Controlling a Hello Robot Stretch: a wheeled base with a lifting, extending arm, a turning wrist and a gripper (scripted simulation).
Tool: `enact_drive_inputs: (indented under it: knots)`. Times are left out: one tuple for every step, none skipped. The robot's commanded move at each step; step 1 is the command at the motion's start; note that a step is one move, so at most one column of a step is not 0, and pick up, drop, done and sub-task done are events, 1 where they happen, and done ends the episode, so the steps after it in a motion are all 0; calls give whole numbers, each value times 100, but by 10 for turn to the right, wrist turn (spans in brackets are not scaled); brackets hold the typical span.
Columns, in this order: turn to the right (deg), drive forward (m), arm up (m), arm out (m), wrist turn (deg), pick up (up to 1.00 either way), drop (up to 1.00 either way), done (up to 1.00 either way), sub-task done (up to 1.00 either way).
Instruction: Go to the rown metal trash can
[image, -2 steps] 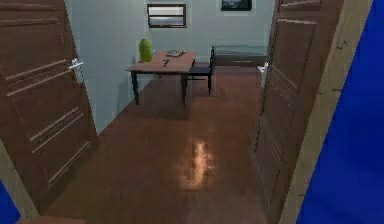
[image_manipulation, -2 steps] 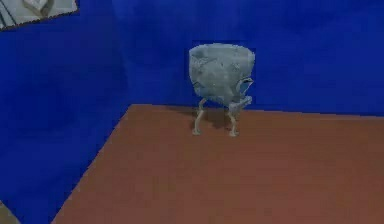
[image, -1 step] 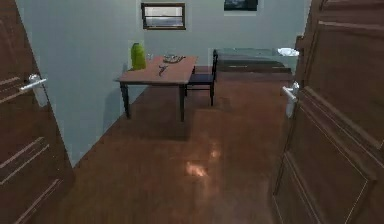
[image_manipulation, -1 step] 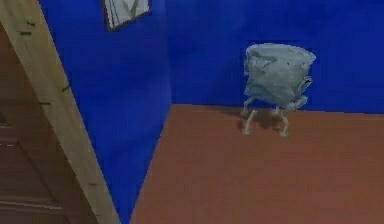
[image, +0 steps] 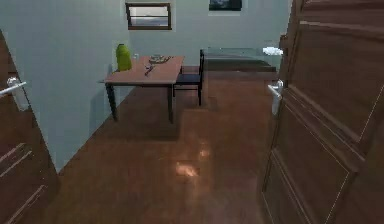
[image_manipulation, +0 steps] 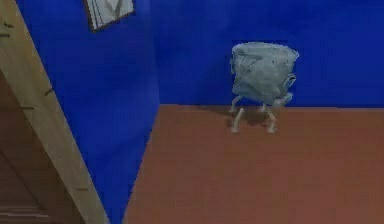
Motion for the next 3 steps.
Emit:
enact_drive_inputs:
  knots:
    - [0,100,0,0,0,0,0,0,0]
    - [30,0,0,0,0,0,0,0,0]
    - [-450,0,0,0,0,0,0,0,0]
